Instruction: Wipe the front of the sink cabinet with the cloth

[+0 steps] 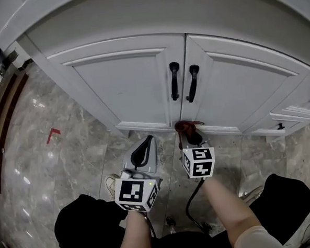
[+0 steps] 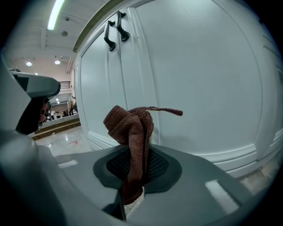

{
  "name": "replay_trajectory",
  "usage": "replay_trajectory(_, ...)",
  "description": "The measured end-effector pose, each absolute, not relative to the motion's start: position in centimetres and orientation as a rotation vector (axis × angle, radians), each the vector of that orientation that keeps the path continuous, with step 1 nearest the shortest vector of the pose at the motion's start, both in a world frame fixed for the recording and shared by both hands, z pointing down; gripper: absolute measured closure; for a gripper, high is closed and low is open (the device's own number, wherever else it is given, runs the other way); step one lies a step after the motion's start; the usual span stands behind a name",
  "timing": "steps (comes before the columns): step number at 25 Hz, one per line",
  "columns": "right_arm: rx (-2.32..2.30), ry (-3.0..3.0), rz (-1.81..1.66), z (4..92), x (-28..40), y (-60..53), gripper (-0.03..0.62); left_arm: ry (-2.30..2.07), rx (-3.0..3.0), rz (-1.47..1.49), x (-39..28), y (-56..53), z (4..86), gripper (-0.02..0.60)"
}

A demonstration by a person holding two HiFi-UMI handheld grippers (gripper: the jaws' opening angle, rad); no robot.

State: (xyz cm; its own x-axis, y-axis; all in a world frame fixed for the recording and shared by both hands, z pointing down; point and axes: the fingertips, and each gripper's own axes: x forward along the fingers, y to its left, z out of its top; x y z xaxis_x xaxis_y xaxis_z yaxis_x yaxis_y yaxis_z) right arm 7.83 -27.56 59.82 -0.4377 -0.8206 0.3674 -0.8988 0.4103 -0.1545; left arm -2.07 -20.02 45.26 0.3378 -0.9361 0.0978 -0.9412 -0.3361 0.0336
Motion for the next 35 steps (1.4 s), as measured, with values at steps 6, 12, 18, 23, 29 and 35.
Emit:
replay_trajectory(6,1.495,-2.417,0.501,59.9,9.6,-27.4,0.507,-1.707,2.549,0.125,0.3,-20.2,45.3,0.581)
replay_trajectory(12,1.594,-2.353,0.542,59.8,14.3,-27.7,0.507,-1.648,2.613,0.186,3.3,-20.5,45.5,0.581)
replay_trajectory(18,1.685,-2.289,0.563,59.7,18.7,-27.2,0.508,-1.614,2.636,0.175,5.3,-20.9,45.4,0.581)
replay_trajectory(23,1.755,-2.235,0.553,59.5,22.7,-27.2,0.507,-1.584,2.653,0.175,7.1,-21.2,45.6,0.581)
replay_trajectory(29,1.893,-2.138,0.596,59.5,28.3,-26.7,0.508,-1.536,2.664,0.090,9.3,-21.3,45.0,0.581)
replay_trajectory(35,1.951,-2.085,0.597,59.3,32.0,-26.0,0.505,-1.495,2.693,0.136,11.4,-20.9,45.6,0.581)
